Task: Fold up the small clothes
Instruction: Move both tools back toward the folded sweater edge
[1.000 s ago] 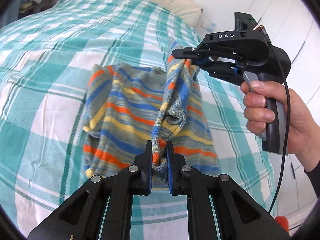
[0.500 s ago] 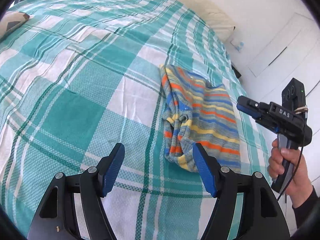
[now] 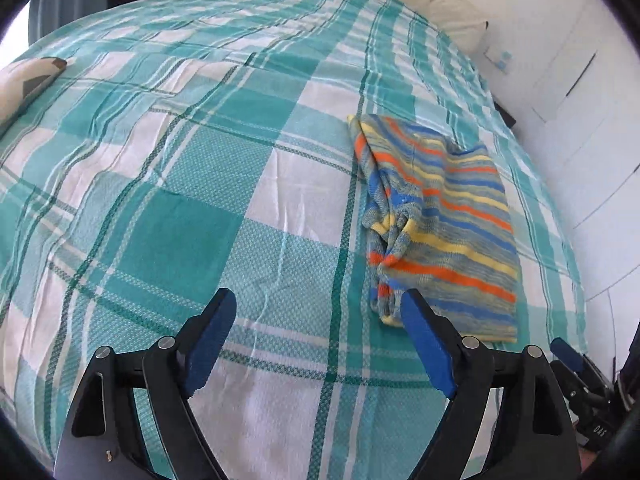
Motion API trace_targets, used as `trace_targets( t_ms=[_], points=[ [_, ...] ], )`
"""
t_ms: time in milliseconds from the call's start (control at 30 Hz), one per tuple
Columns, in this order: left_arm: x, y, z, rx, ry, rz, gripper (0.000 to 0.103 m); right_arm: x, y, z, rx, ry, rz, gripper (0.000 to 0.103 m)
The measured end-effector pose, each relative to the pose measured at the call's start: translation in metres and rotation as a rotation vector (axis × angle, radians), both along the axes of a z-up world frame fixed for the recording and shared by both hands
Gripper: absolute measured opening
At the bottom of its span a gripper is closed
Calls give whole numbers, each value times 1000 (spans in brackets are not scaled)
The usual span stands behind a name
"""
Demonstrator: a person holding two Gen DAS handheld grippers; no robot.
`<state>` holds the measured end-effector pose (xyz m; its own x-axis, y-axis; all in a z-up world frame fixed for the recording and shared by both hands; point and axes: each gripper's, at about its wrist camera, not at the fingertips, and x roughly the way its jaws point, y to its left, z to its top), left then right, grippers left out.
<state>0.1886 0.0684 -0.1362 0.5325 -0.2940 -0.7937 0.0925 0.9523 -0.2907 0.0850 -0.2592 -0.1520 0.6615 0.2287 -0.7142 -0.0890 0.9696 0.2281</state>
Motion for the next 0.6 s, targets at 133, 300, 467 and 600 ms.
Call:
trace_targets(
  t_ms=[133,300,467,600],
  points=[
    [-32,8,-4,49,7,-18,88,-42,-9,-10,-44,23,-73,80],
    [-44,9,-12,66,27,-10,88,-67,-25,-25,-25,75,-174,80],
    [-51,6,-5,72,-1,-22,88,-69,-27,-24,-25,91,-214,80],
    [-55,1,-1,80,-14,-42,88,-70,-19,-27,-36,87,-195,80]
  ],
)
